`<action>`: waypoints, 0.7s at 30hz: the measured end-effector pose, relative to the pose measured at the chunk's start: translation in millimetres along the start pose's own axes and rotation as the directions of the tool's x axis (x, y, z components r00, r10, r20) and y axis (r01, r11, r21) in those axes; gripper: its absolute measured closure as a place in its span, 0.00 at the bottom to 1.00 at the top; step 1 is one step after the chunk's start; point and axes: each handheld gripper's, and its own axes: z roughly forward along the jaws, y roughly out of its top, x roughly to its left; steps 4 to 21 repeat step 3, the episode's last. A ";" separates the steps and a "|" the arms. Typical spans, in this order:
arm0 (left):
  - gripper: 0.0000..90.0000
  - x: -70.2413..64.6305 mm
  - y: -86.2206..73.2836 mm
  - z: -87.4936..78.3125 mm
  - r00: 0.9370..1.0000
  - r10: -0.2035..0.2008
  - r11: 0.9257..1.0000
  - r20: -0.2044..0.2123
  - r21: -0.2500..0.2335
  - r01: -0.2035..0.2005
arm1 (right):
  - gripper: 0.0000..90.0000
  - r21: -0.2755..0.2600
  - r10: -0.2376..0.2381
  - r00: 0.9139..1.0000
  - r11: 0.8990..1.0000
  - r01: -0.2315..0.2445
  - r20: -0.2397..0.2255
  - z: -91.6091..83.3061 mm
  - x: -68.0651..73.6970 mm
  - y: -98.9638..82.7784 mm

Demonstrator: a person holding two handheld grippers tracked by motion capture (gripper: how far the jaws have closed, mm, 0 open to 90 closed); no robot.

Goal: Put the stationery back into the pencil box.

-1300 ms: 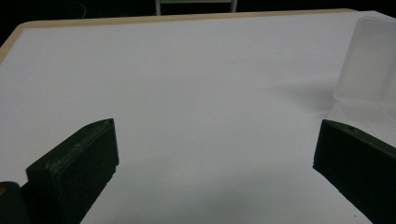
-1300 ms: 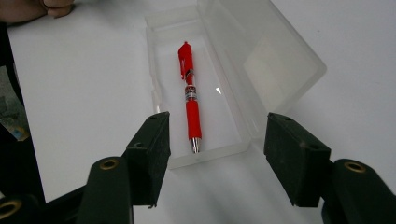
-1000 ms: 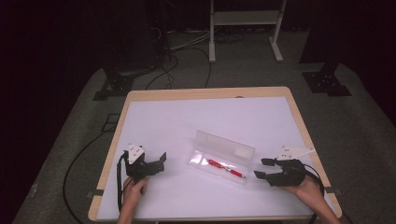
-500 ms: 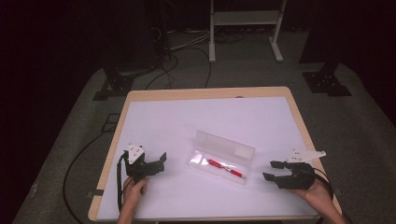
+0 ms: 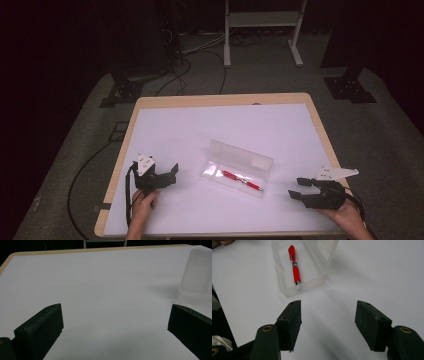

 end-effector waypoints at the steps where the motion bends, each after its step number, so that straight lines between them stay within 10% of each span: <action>1: 0.00 0.1 0.0 0.0 1.000 -0.001 1.000 0.000 -0.001 0.001 | 0.39 -0.006 0.007 1.000 1.000 -0.007 0.000 -0.8 0.5 -2.5; 21: 0.00 0.5 0.1 0.5 1.000 -0.002 1.000 0.001 -0.001 0.002 | 0.38 -0.024 0.007 1.000 1.000 -0.007 0.011 -2.3 2.0 -9.2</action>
